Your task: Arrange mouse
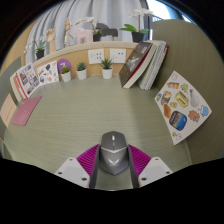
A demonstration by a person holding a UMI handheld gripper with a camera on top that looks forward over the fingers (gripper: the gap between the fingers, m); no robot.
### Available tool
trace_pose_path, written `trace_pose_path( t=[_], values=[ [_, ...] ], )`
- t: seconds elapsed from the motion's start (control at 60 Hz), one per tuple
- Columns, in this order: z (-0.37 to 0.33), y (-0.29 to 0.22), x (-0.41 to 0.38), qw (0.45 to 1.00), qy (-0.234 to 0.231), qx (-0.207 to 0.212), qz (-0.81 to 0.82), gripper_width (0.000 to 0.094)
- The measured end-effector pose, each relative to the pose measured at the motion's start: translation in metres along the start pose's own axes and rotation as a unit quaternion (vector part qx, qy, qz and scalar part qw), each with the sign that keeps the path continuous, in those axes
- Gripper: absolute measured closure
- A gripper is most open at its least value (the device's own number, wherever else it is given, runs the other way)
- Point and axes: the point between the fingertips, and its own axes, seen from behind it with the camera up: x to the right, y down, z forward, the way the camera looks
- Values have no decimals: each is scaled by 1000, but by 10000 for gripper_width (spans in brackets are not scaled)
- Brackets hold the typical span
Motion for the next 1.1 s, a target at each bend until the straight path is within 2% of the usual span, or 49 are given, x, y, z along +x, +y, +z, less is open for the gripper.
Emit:
trace_pose_path(
  t=[0.067,0.183,0.2,0.217,0.267,0.3,0.483,0.55,0.633,0.783,0.917,0.983,1.05,1.1],
  values=[
    [0,1,-1,1000,2,-1,3,462],
    [-1,3,-1,1000,11,-16,8,567],
    [0,3,-1,1000,13,-18,10,525],
    [0,3,-1,1000,14,-21,12,609],
    [1,4,0,999,19,-25,17,624],
    [1,4,1,999,23,-27,16,668],
    [-5,-1,-3,996,59,-53,36,670],
    [-20,-27,-12,996,76,-37,38,668],
    [-54,-79,-34,994,96,3,48,667],
    [-128,-204,-106,988,106,105,46,668],
    [-177,-296,-205,980,80,181,30,668],
    [-186,-329,-262,976,53,212,19,668],
    [-181,-347,-315,973,27,230,6,669],
    [-166,-354,-353,975,15,223,-6,669]
  ],
)
